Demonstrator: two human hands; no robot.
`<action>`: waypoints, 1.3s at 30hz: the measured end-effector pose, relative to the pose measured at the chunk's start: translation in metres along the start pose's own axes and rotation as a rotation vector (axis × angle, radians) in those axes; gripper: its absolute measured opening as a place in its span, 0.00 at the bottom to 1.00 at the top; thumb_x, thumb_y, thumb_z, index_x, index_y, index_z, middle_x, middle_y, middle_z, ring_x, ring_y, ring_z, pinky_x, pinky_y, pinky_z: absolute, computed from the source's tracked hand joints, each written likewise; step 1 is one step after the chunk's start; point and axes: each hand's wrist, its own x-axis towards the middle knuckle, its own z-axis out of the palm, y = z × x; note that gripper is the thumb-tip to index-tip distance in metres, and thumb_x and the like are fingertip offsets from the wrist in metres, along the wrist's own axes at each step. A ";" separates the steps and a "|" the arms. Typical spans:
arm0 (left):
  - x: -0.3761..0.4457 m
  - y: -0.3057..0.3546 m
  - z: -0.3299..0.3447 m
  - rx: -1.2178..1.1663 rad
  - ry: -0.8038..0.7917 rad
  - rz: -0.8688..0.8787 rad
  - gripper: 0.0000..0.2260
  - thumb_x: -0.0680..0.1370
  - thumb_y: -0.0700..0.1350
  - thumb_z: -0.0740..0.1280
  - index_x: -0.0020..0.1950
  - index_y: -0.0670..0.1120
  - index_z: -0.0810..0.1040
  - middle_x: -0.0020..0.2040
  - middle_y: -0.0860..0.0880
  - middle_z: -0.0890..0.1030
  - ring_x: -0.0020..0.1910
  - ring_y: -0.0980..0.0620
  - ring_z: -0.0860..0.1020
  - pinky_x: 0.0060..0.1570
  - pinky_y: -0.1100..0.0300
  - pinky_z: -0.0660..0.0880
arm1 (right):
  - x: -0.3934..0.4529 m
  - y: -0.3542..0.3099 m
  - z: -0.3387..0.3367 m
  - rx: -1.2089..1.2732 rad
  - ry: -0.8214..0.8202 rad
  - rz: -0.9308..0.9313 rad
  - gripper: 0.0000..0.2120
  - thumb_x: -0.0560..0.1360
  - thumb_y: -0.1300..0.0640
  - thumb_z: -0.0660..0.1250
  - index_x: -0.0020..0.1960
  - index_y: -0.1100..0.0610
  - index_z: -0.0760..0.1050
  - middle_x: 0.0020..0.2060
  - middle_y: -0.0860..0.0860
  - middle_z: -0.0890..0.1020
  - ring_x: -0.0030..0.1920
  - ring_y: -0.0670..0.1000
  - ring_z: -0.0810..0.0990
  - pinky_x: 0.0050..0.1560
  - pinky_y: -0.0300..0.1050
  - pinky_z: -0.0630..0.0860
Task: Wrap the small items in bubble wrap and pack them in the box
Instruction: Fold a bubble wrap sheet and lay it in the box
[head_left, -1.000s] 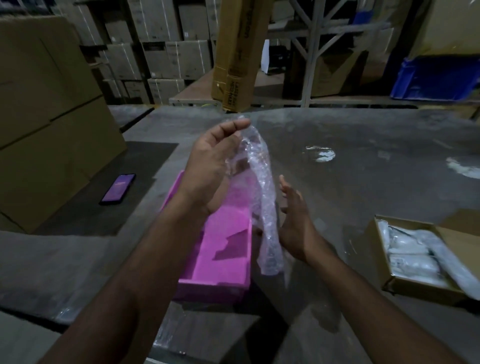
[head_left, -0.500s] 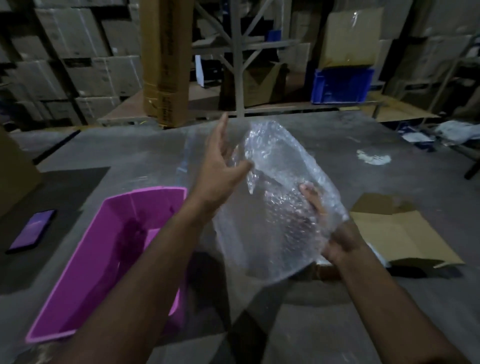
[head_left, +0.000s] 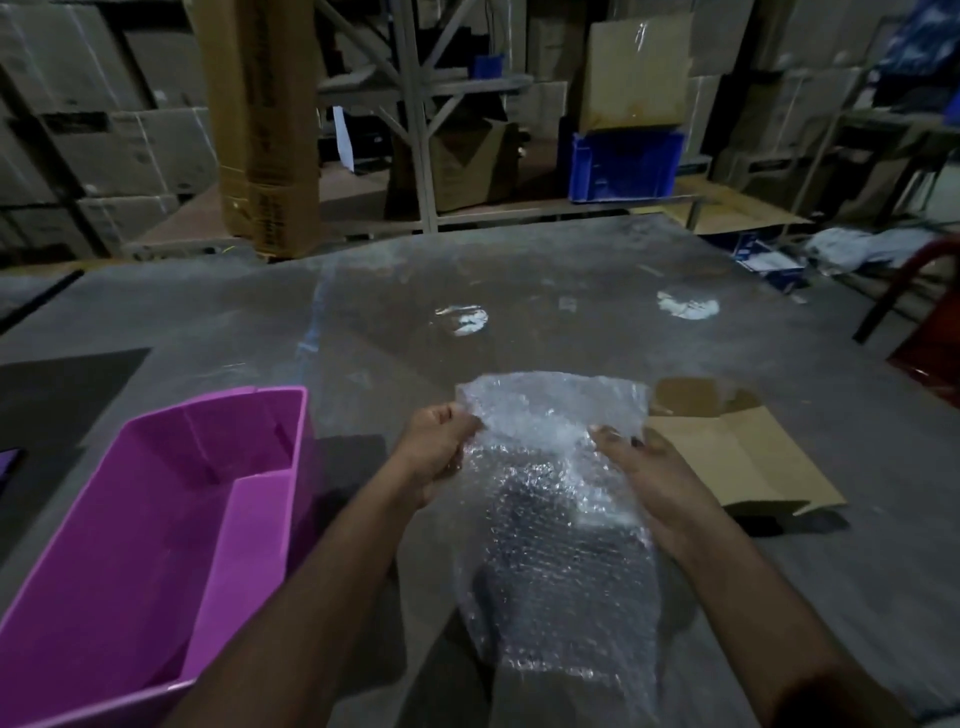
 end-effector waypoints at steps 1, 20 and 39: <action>-0.002 -0.003 -0.004 0.072 -0.020 -0.048 0.06 0.80 0.40 0.69 0.44 0.44 0.75 0.26 0.50 0.69 0.18 0.57 0.62 0.20 0.68 0.56 | 0.001 0.001 -0.001 0.027 0.000 -0.024 0.11 0.78 0.55 0.71 0.58 0.56 0.76 0.55 0.54 0.84 0.47 0.50 0.85 0.43 0.44 0.81; -0.042 0.001 -0.021 -0.115 0.076 0.310 0.08 0.82 0.43 0.67 0.47 0.41 0.83 0.42 0.44 0.85 0.40 0.48 0.83 0.38 0.55 0.82 | 0.007 0.002 0.013 0.107 -0.173 -0.103 0.26 0.69 0.44 0.74 0.60 0.58 0.76 0.40 0.48 0.86 0.40 0.47 0.84 0.42 0.43 0.78; -0.061 0.000 -0.022 -0.343 0.161 -0.158 0.18 0.86 0.54 0.58 0.61 0.42 0.78 0.51 0.41 0.86 0.44 0.44 0.84 0.34 0.54 0.81 | -0.001 0.018 0.007 -0.053 -0.107 -0.171 0.24 0.77 0.59 0.71 0.70 0.43 0.73 0.58 0.48 0.82 0.51 0.47 0.83 0.43 0.44 0.80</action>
